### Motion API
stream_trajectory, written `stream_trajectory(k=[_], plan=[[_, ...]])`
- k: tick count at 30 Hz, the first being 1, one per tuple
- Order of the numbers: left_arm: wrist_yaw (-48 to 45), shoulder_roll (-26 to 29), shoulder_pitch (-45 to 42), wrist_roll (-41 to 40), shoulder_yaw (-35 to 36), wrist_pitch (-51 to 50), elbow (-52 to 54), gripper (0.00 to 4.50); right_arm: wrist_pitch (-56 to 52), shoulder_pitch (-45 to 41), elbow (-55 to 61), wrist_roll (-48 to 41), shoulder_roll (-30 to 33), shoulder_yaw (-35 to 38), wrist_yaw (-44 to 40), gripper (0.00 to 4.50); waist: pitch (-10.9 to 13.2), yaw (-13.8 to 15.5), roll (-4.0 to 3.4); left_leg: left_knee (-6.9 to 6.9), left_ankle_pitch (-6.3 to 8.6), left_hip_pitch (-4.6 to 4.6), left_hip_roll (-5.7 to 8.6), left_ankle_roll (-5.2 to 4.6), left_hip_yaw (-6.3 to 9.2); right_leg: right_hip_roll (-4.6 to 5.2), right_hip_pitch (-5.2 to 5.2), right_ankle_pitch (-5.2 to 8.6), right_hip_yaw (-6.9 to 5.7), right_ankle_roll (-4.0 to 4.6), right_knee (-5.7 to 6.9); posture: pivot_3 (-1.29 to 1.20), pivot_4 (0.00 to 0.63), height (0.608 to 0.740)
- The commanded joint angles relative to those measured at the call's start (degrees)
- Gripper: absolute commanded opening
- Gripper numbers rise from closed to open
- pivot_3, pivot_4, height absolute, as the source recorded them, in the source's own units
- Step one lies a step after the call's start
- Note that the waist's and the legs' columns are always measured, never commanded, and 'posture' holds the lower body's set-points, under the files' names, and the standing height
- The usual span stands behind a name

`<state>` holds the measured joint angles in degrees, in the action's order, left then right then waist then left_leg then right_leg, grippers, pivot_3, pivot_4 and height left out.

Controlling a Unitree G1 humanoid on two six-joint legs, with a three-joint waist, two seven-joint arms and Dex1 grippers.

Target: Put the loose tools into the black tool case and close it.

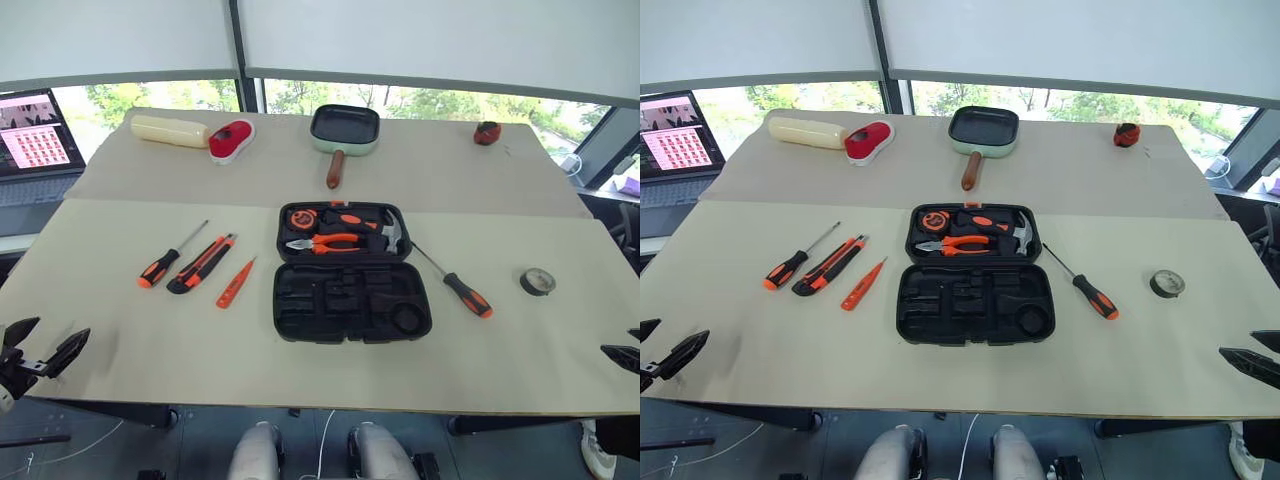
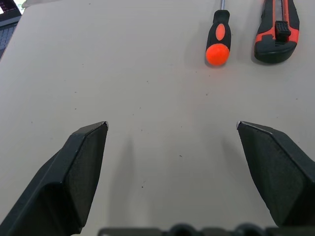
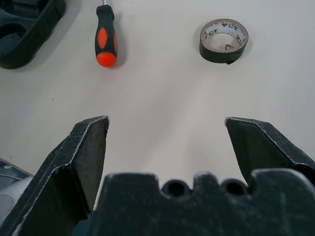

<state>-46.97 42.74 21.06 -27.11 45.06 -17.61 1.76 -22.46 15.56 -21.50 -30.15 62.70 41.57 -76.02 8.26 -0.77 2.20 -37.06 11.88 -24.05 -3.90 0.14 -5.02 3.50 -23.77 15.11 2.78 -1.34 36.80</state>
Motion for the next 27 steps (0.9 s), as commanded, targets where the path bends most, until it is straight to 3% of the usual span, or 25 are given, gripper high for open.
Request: stream_trajectory(k=[1, 6, 11, 14, 18, 24, 27], plan=[[0.42, 1.03, -0.10, -0.14, 0.09, -0.66, 2.43, 4.50, 1.54, 0.61, 0.62, 0.14, 0.05, 2.93, -0.27, 4.39, 0.00, 0.02, 0.00, 0.00, 0.00, 0.00, 0.00, 0.00, 0.00, 0.00, 0.00, 0.00, 0.00, 0.00, 0.00, 0.00, 0.150, 0.740], [3.09, 1.84, -3.05, -0.22, -2.47, -4.73, 4.76, 4.50, 3.35, 0.40, 1.32, 0.67, -0.18, 4.65, 1.69, 4.39, -0.01, 0.29, -0.01, -0.01, 0.00, 0.01, 0.04, 0.00, 0.01, 0.00, 0.05, -0.02, 0.01, -0.05, 0.00, 0.00, 0.150, 0.740], [5.44, 6.38, -13.79, 0.56, -9.46, -10.87, 4.87, 4.50, -4.43, -3.91, 18.82, -5.83, -0.42, 4.71, 5.54, 4.39, 0.00, 0.21, -0.03, -0.02, -0.03, 0.10, 0.03, 0.03, 0.05, -0.04, 0.12, -0.04, 0.02, -0.07, 0.12, 0.00, 0.150, 0.740], [3.82, 9.74, -22.28, 2.79, -15.96, -11.19, 0.07, 4.50, -8.16, -8.24, 27.97, -8.97, -0.80, 0.72, 8.22, 4.39, 0.00, 0.08, -0.02, -0.02, -0.04, 0.31, 0.03, 0.06, 0.10, -0.12, 0.27, -0.04, 0.04, -0.12, 0.19, 0.00, 0.150, 0.740], [0.76, 11.08, -39.93, 7.17, -28.40, -12.47, -13.55, 4.50, -11.41, -15.52, 41.12, -14.23, -1.44, -7.60, 11.36, 4.39, 0.02, 0.10, -0.02, 0.02, -0.04, 0.38, 0.07, 0.05, 0.10, -0.13, 0.39, -0.03, 0.04, -0.09, 0.18, 0.00, 0.150, 0.740], [-2.70, 10.56, -50.52, 13.43, -36.94, -9.21, -29.13, 4.50, -15.76, -25.13, 51.37, -18.86, -3.71, -17.64, 18.80, 4.39, 0.15, -0.16, 0.22, 0.02, 0.01, 0.18, 0.08, 0.06, 0.14, -0.15, 0.25, -0.04, 0.02, -0.13, 0.18, 0.00, 0.150, 0.740], [-3.79, 9.67, -53.34, 15.06, -38.98, -8.12, -34.29, 4.50, -17.00, -28.21, 53.56, -19.88, -4.96, -20.41, 21.53, 4.39, 0.15, 0.12, 0.24, -0.06, 0.01, -0.33, 0.09, 0.07, 0.14, -0.13, -0.31, -0.04, 0.01, -0.13, 0.32, 0.00, 0.150, 0.740]])
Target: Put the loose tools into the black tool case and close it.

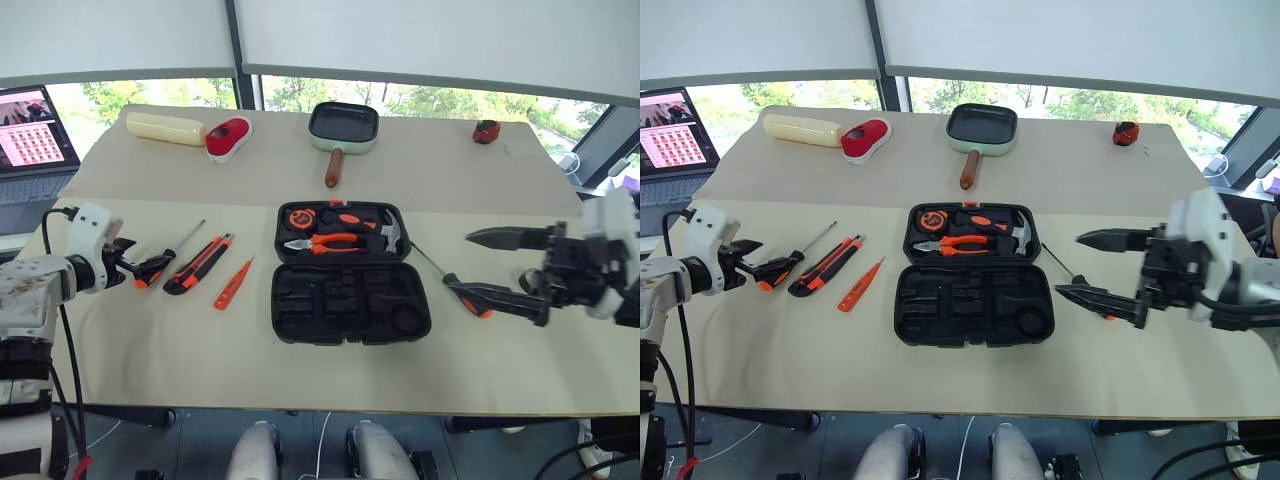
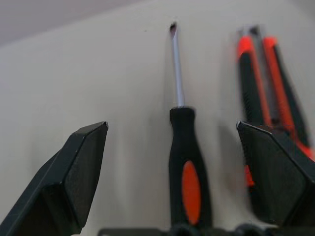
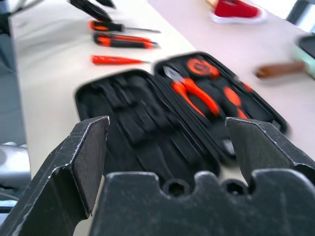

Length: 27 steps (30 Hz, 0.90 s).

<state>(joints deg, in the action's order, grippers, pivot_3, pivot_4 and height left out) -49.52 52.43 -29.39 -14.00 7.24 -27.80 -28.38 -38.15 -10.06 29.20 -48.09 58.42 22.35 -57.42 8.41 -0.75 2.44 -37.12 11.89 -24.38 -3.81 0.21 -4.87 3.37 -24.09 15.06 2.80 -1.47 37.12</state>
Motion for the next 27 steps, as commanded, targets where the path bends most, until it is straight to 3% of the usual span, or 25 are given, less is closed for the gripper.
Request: stream_trajectory(k=[1, 4, 7, 9, 15, 19, 21, 24, 27], plan=[[-1.55, -0.24, -3.55, 2.64, -1.84, 2.54, -5.58, 4.50, -1.60, -3.07, 3.32, -2.00, -0.93, -1.73, 3.59, 4.39, 0.00, 0.14, 0.00, -0.08, 0.00, -0.14, 0.00, 0.00, 0.02, 0.00, -0.10, -0.01, -0.02, 0.00, 0.03, 0.00, 0.150, 0.740], [-2.87, -0.91, -4.49, 4.59, -3.84, 4.72, -9.33, 4.50, -2.41, -3.53, 4.69, -2.69, -1.29, -2.12, 4.72, 4.39, 0.00, 0.61, 0.01, -0.23, 0.00, -0.28, 0.00, -0.01, 0.05, 0.02, -0.12, -0.02, -0.11, -0.03, 0.04, 0.00, 0.150, 0.740], [-2.81, -1.61, -5.40, 6.24, -4.82, 7.59, -13.05, 3.80, -2.68, -3.75, 5.22, -3.29, -1.47, -1.96, 5.53, 4.50, 0.00, 0.96, 0.01, -0.36, 0.01, -0.29, -0.01, -0.01, 0.06, 0.03, -0.06, -0.06, -0.14, -0.06, 0.05, 0.00, 0.150, 0.740], [-3.41, -1.90, -5.60, 7.09, -5.46, 9.26, -14.81, 3.24, -2.83, -3.92, 5.35, -3.98, -1.58, -1.85, 6.14, 4.50, 0.00, 1.09, 0.01, -0.44, 0.01, -0.27, -0.02, -0.02, 0.07, 0.03, -0.04, -0.06, -0.14, -0.06, 0.11, 0.00, 0.150, 0.740], [-3.98, -2.48, -6.70, 7.29, -4.76, 11.97, -18.31, 0.90, -2.35, -2.97, 5.64, -3.48, -1.17, -1.57, 6.06, 4.50, 0.00, 0.87, 0.01, -0.72, -0.01, -0.06, -0.03, -0.03, 0.08, 0.01, 0.01, -0.07, -0.09, -0.04, 0.64, 0.00, 0.150, 0.740], [-5.33, -2.34, -10.12, 4.75, -2.40, 14.23, -16.28, 0.89, -2.63, -0.86, 5.52, -3.14, -0.84, -0.02, 6.03, 4.50, 0.01, 0.77, 0.02, -0.73, -0.03, 0.01, -0.03, -0.03, 0.07, 0.00, 0.02, -0.06, -0.07, -0.02, 0.78, 0.00, 0.150, 0.740], [-10.61, -3.02, -12.99, 1.92, -2.31, 16.35, -10.21, 0.89, -2.70, 1.51, 5.79, -2.66, -0.67, 1.29, 5.86, 4.50, 0.06, 0.84, 0.14, -0.76, -0.04, -0.08, -0.03, -0.03, 0.08, 0.00, -0.03, -0.06, -0.07, -0.02, 0.80, 0.00, 0.150, 0.740], [-20.48, -4.67, -15.96, -1.06, -5.05, 18.41, -0.11, 0.89, -2.88, 5.58, 6.94, -2.15, -0.67, 3.33, 5.87, 4.50, 0.13, 2.10, 0.30, -0.96, -0.04, -0.40, -0.02, -0.02, 0.24, 0.02, -0.09, -0.07, -0.26, -0.04, 0.76, 0.00, 0.150, 0.740], [-24.46, -7.59, -18.85, 1.30, -10.26, 19.21, 3.82, 0.89, -2.41, 9.14, 7.68, -0.35, -1.15, 4.29, 6.85, 4.50, 0.12, 2.38, 0.28, -1.24, -0.01, -0.62, 0.01, -0.08, 0.29, 0.05, -0.07, -0.14, -0.30, -0.17, 0.62, 0.00, 0.150, 0.740]])
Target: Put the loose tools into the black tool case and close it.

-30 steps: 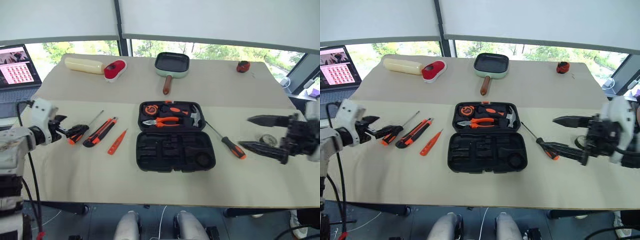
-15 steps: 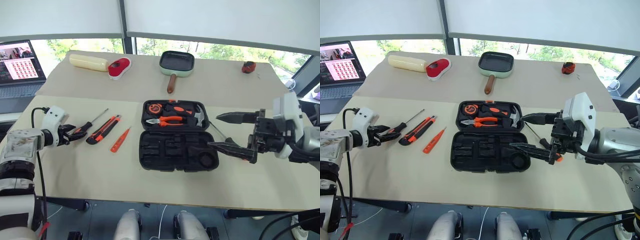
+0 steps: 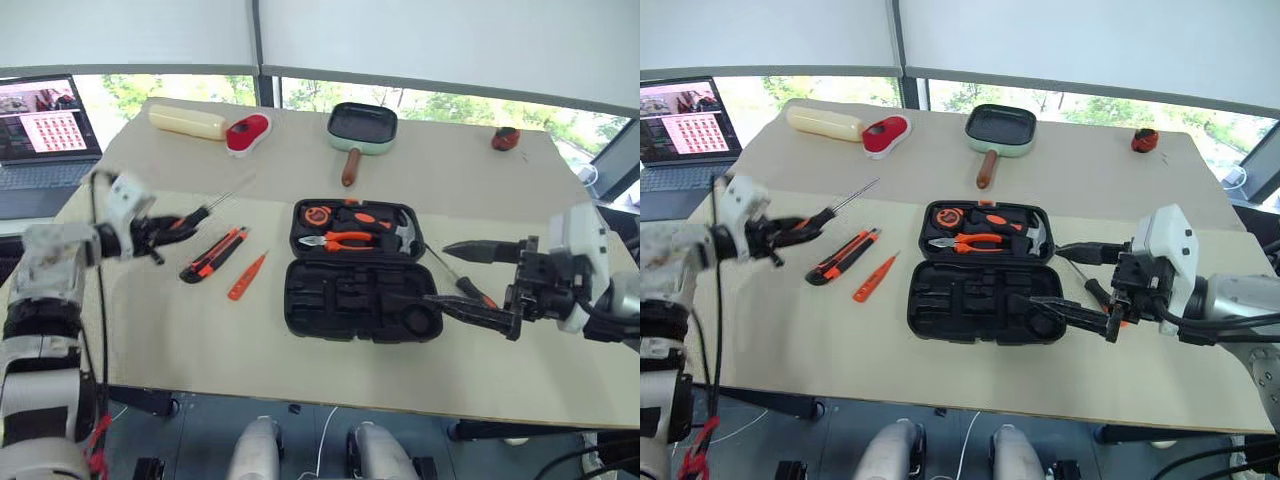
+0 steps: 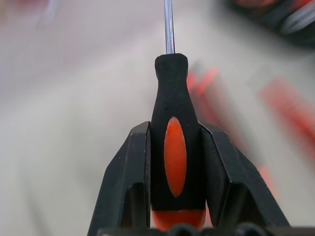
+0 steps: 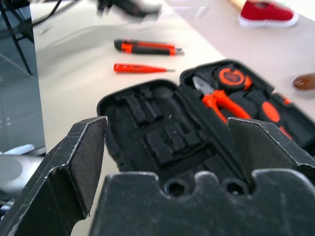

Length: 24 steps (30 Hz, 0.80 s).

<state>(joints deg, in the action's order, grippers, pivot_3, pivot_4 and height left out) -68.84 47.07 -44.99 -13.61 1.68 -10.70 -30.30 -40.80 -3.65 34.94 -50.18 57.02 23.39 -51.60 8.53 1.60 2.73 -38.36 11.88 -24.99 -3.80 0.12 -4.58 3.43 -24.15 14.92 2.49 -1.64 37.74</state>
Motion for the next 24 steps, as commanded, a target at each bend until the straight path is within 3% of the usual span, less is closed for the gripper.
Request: stream_trajectory(k=[1, 4, 11, 20, 24], plan=[[-6.35, -3.10, -3.77, 2.68, -7.01, 3.84, 6.11, 0.89, 0.38, 3.69, 2.17, 2.38, -0.01, 3.38, 1.60, 4.50, -0.03, 0.02, -0.04, -0.03, 0.01, 0.01, 0.02, -0.02, 0.00, 0.00, 0.06, -0.03, 0.02, -0.05, -0.06, 0.00, 0.150, 0.740], [-9.15, -5.43, -4.58, 6.37, -12.17, 8.28, 6.44, 0.89, 0.40, 5.85, 2.93, 3.04, -0.80, 4.04, 3.10, 4.50, -0.08, -0.58, -0.16, -0.08, 0.02, 0.05, 0.05, -0.04, -0.01, -0.01, 0.10, -0.04, 0.09, -0.07, -0.06, 0.00, 0.150, 0.740], [-5.96, -17.24, -9.04, 14.46, -21.07, 12.40, 0.02, 0.89, 0.53, 12.65, 5.65, 3.61, -3.51, 8.19, 5.73, 4.50, -0.06, -1.01, -0.14, -0.17, 0.02, -0.08, 0.05, -0.04, 0.19, -0.11, 0.05, -0.04, 0.07, -0.07, -0.03, 0.00, 0.150, 0.740], [-0.90, -20.72, -9.69, 21.14, -23.90, 8.90, -1.84, 0.89, 1.18, 13.71, 6.47, 4.97, -5.31, 8.33, 8.07, 4.50, -0.06, -1.21, -0.15, -0.30, 0.04, -0.13, 0.07, -0.07, 0.31, -0.12, 0.04, -0.03, 0.06, -0.09, 0.02, 0.00, 0.150, 0.740], [-1.46, -21.28, -8.88, 20.42, -23.40, 7.65, -0.43, 0.89, 1.02, 13.83, 6.93, 4.39, -6.00, 8.91, 8.92, 4.50, -0.05, -1.03, -0.15, -0.39, 0.04, -0.13, 0.08, -0.07, 0.39, -0.11, 0.09, -0.03, 0.04, -0.09, 0.08, 0.00, 0.150, 0.740]])
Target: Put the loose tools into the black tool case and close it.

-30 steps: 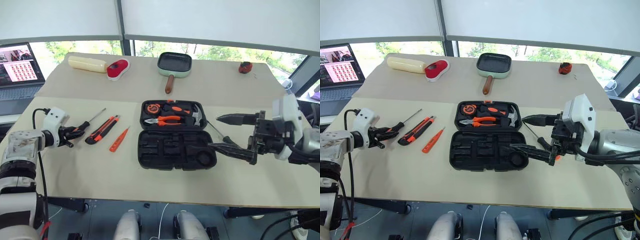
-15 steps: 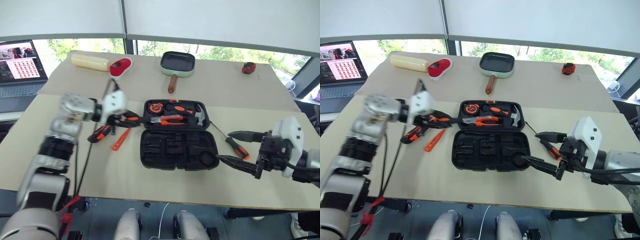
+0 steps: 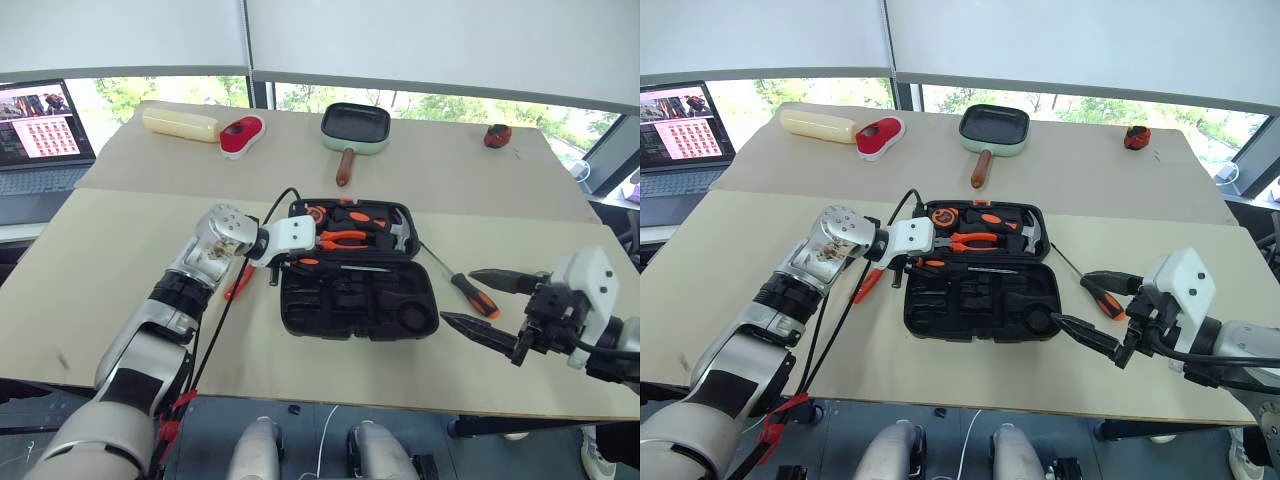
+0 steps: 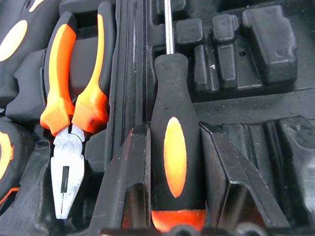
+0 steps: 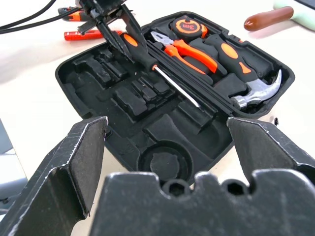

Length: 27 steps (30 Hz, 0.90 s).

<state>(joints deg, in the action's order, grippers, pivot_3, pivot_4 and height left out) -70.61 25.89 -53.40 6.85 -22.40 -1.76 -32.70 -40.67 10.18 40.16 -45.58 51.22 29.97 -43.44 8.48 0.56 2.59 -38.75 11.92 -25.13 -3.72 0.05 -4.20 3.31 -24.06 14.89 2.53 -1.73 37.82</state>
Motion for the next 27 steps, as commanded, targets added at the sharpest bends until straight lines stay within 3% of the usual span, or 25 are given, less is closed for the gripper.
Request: stream_trajectory(k=[1, 5, 7, 8, 12, 16, 23, 27], plan=[[0.06, -0.23, -0.37, -0.31, 0.80, -1.20, 2.31, 0.89, 0.88, 0.00, 1.79, -0.27, -0.28, 2.37, 0.85, 4.50, 0.00, 0.01, 0.00, -0.01, 0.00, 0.00, 0.01, 0.00, 0.01, 0.00, 0.00, 0.00, 0.00, 0.00, 0.02, 0.00, 0.150, 0.740], [0.11, -0.64, -0.56, -0.51, 0.89, -0.96, 2.41, 0.89, 0.89, -0.07, 1.89, -0.43, -0.42, 2.32, 1.14, 4.50, 0.00, 0.01, 0.00, -0.02, 0.00, 0.00, 0.01, 0.00, 0.03, 0.00, 0.00, 0.00, 0.00, 0.00, 0.05, 0.00, 0.150, 0.740], [-0.01, -0.72, -1.10, -0.65, 1.08, -0.58, 2.11, 1.89, 0.96, -0.12, 1.88, -0.42, -0.47, 2.12, 1.26, 4.50, 0.00, 0.01, 0.00, -0.02, 0.00, 0.00, 0.01, 0.00, 0.04, 0.00, 0.00, 0.00, 0.00, 0.00, 0.04, 0.00, 0.150, 0.740], [0.13, -0.76, -1.63, -0.79, 1.38, -0.50, 1.97, 2.04, 0.97, -0.19, 1.86, -0.47, -0.47, 2.02, 1.30, 4.50, 0.00, 0.02, 0.00, -0.02, 0.00, 0.00, 0.01, 0.00, 0.04, 0.00, -0.01, 0.00, 0.00, 0.00, 0.04, 0.00, 0.150, 0.740], [0.05, -1.24, -3.94, -2.46, 3.41, -2.61, 2.15, 3.53, 0.99, -0.13, 1.97, -0.81, -0.51, 1.79, 1.09, 4.50, 0.00, 0.07, 0.00, -0.07, 0.00, -0.01, 0.02, 0.00, 0.06, 0.00, 0.01, 0.00, 0.00, 0.00, 0.08, 0.00, 0.150, 0.740], [-0.35, -1.78, -5.01, -2.94, 3.92, -1.38, 0.66, 2.74, 1.23, -0.77, 1.51, -0.37, -0.67, 0.49, 1.31, 4.50, 0.00, 0.10, 0.00, -0.07, 0.00, -0.03, 0.03, 0.00, 0.09, 0.00, 0.00, 0.00, -0.01, -0.01, 0.08, 0.00, 0.150, 0.740], [-0.32, -3.56, -4.85, -1.66, 2.23, 2.43, -3.26, 0.20, 1.33, -1.38, 1.13, 0.60, -0.55, -0.83, 1.43, 4.50, 0.00, 0.06, 0.00, -0.06, 0.00, -0.03, 0.03, 0.00, 0.11, -0.01, -0.01, 0.00, -0.01, -0.01, 0.08, 0.00, 0.150, 0.740], [-0.34, -4.54, -4.78, -0.80, 1.10, 2.92, -4.49, 0.05, 1.30, -1.47, 0.89, 0.93, -0.55, -1.02, 1.45, 4.50, 0.01, 0.06, 0.00, -0.06, 0.00, -0.03, 0.04, 0.00, 0.11, -0.01, -0.01, 0.00, -0.01, -0.01, 0.08, 0.00, 0.150, 0.740]])
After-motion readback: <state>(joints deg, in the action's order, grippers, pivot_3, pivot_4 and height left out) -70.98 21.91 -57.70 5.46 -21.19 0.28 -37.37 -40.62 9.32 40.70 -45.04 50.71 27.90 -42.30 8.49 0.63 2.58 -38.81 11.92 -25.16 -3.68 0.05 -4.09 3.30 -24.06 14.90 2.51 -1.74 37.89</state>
